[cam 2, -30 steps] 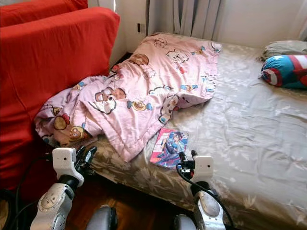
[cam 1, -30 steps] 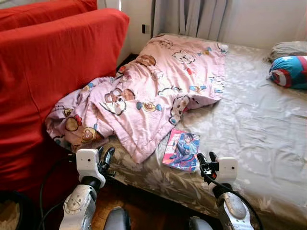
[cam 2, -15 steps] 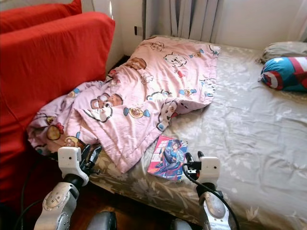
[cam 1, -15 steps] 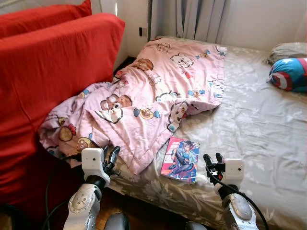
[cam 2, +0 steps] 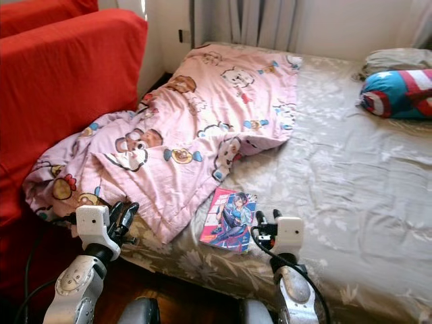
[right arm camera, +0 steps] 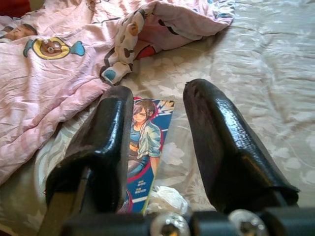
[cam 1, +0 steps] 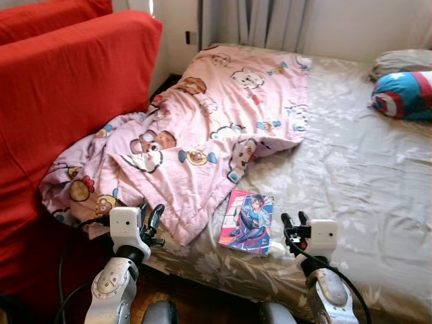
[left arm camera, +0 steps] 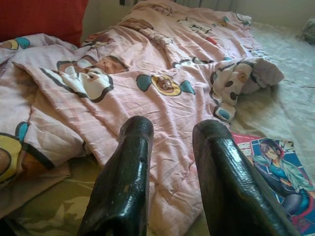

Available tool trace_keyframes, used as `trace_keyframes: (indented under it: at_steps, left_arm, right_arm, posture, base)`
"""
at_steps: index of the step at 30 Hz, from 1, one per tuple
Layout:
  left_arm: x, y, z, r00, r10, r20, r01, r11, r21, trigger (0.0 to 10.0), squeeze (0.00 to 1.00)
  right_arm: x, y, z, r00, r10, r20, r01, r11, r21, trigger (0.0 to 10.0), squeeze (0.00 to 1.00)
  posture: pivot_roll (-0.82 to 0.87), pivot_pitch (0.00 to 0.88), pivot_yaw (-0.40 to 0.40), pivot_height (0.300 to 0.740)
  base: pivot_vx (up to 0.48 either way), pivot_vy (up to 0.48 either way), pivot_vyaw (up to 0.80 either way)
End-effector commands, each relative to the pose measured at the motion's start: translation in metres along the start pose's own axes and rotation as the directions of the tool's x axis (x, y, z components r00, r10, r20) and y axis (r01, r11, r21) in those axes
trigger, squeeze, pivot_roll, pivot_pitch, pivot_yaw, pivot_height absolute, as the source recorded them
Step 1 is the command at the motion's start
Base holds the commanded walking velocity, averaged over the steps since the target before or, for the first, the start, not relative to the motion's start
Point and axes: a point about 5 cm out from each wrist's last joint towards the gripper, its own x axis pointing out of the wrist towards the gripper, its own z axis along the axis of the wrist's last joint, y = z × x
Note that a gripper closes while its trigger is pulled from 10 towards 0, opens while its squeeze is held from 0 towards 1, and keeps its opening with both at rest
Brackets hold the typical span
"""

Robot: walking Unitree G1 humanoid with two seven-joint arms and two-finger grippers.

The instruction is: Clean up the room

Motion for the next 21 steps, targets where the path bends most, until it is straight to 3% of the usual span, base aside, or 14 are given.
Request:
trace_keyframes:
  at_steps: [1, 13, 21]
  left_arm:
    - [-0.001, 0.0008, 0.0019, 1.0, 0.002, 0.002, -0.001, 1.0, -0.009, 10.0, 0.0]
    - [-0.0003, -0.0003, 0.001, 1.0, -0.006, -0.002, 0.006, 1.0, -0.007, 10.0, 0.0]
    - [-0.0002, -0.0008, 0.0015, 1.0, -0.013, 0.003, 0.013, 1.0, -0.006, 10.0, 0.0]
  right_arm:
    - [-0.0019, -0.0007, -0.002, 1.0, -0.002, -0.005, 0.002, 1.0, 0.004, 10.0, 0.0]
    - [-0.0016, 0.0003, -0.0033, 1.0, 0.011, -0.01, -0.011, 1.0, 0.0, 10.0, 0.0]
    - [-0.0011, -0.0007, -0.0019, 1.0, 0.002, 0.0, -0.002, 1.0, 0.01, 10.0, 0.0]
  posture:
    - [-0.02, 0.109, -0.027, 0.627]
    - [-0.02, 0.1, -0.024, 0.627]
    - [-0.02, 0.099, -0.024, 0.627]
  base:
    - [0.255, 0.0, 0.0]
    - [0.268, 0.0, 0.0]
    - [0.0, 0.0, 0.0]
